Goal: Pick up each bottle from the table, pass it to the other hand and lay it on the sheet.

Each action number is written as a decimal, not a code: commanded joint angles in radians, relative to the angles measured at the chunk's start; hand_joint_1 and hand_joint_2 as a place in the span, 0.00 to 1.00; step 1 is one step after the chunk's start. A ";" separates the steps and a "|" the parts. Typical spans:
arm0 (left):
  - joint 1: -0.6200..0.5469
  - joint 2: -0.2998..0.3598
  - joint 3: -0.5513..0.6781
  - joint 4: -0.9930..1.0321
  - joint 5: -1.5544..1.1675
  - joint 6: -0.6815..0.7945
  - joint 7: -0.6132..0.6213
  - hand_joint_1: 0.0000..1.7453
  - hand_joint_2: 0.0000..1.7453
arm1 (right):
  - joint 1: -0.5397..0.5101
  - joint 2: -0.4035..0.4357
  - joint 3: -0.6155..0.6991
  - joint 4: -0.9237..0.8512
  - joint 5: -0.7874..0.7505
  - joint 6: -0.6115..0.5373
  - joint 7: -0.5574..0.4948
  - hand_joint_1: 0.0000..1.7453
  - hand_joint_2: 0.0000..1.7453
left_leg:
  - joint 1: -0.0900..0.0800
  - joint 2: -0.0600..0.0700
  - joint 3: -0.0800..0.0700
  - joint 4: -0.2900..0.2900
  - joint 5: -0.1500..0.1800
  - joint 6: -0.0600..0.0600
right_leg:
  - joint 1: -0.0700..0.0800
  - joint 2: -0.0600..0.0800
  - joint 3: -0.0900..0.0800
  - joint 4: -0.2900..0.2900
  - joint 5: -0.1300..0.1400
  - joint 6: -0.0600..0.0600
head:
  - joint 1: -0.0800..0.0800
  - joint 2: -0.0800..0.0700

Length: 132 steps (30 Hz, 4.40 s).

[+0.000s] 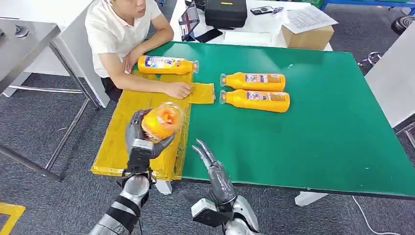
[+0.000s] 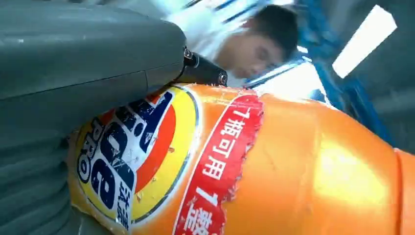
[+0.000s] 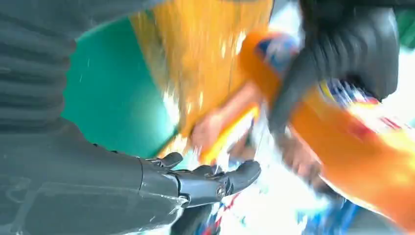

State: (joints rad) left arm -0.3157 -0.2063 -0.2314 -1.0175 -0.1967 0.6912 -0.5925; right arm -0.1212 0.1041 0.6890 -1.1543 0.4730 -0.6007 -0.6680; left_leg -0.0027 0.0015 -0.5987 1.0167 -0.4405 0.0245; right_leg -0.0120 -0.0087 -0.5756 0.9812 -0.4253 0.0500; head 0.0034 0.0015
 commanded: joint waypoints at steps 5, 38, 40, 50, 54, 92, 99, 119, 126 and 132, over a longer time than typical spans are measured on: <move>-0.107 0.022 0.206 0.235 -0.538 0.007 0.235 0.85 1.00 | 0.020 0.050 -0.097 -0.005 -0.035 -0.032 -0.017 0.00 0.00 | 0.001 -0.001 0.002 0.000 -0.001 -0.002 | 0.001 -0.001 0.002 0.000 -0.001 -0.002 | 0.000 0.000; -0.271 0.107 0.052 0.289 -0.167 -1.014 0.185 0.00 1.00 | 0.013 0.009 -0.034 -0.048 -0.259 0.027 -0.030 0.00 0.00 | 0.000 0.000 0.001 -0.001 0.002 -0.002 | 0.000 0.001 0.001 0.000 0.002 -0.003 | 0.000 0.000; -0.239 0.101 0.035 0.226 -0.130 -1.012 0.171 0.00 1.00 | 0.014 0.008 -0.031 -0.046 -0.257 0.020 -0.030 0.00 0.00 | 0.001 0.000 0.003 -0.001 0.001 -0.002 | 0.001 0.001 0.002 0.000 0.001 -0.004 | 0.000 0.000; 0.008 -0.003 -0.109 -0.276 -0.030 -0.379 0.063 0.00 1.00 | 0.048 0.007 -0.060 -0.063 -0.213 -0.054 -0.030 0.00 0.00 | 0.000 -0.003 0.000 0.000 0.001 -0.002 | 0.000 -0.003 -0.001 0.001 0.001 -0.003 | 0.000 0.000; 0.089 -0.067 -0.057 -0.398 -0.158 0.007 -0.106 0.00 1.00 | 0.032 0.009 -0.136 -0.059 -0.169 -0.097 -0.030 0.00 0.00 | 0.000 -0.001 0.001 0.000 0.000 -0.002 | 0.000 0.000 0.001 0.001 0.000 -0.004 | 0.000 0.000; 0.163 0.000 -0.279 -0.225 0.186 -0.277 0.199 0.00 1.00 | -0.271 -0.264 -0.386 0.457 0.783 0.117 0.656 0.00 1.00 | -0.003 -0.002 0.000 0.000 0.002 0.000 | -0.002 0.001 0.001 -0.002 0.005 -0.001 | 0.000 0.000; 0.147 -0.002 -0.287 -0.215 0.198 -0.289 0.200 0.00 1.00 | -0.339 -0.267 -0.388 0.610 0.712 0.255 0.622 0.85 1.00 | -0.003 -0.003 0.001 -0.001 0.004 0.001 | -0.003 0.000 0.002 -0.003 0.006 -0.001 | 0.000 0.000; 0.129 -0.038 -0.238 -0.217 0.369 -0.224 0.079 0.00 1.00 | -0.116 -0.225 -0.460 0.269 0.095 0.560 0.030 1.00 1.00 | -0.002 -0.001 0.013 -0.001 0.002 0.001 | -0.001 0.001 0.010 -0.004 0.006 0.000 | -0.001 0.000; 0.163 0.005 -0.203 -0.193 0.801 -0.389 0.215 0.00 1.00 | -0.094 -0.157 -0.421 0.083 -0.120 0.597 0.084 1.00 1.00 | -0.002 0.005 0.008 -0.001 0.002 0.001 | -0.002 0.007 0.006 -0.002 0.007 0.001 | -0.001 0.000; 0.160 0.056 -0.314 -0.168 0.839 -0.552 0.260 0.00 1.00 | -0.083 -0.089 -0.351 0.034 -0.210 0.621 0.102 1.00 1.00 | -0.002 0.002 0.002 -0.001 0.004 0.002 | -0.001 0.005 0.001 -0.002 0.006 0.001 | 0.000 0.000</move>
State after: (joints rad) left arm -0.1345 -0.2327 -0.4543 -1.2562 0.6615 0.2383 -0.3307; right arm -0.2082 -0.0644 0.2465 -1.0221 0.3062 0.0088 -0.6004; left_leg -0.0055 0.0010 -0.6001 1.0166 -0.4352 0.0280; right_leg -0.0141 -0.0065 -0.5768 0.9804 -0.4191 0.0525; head 0.0031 0.0015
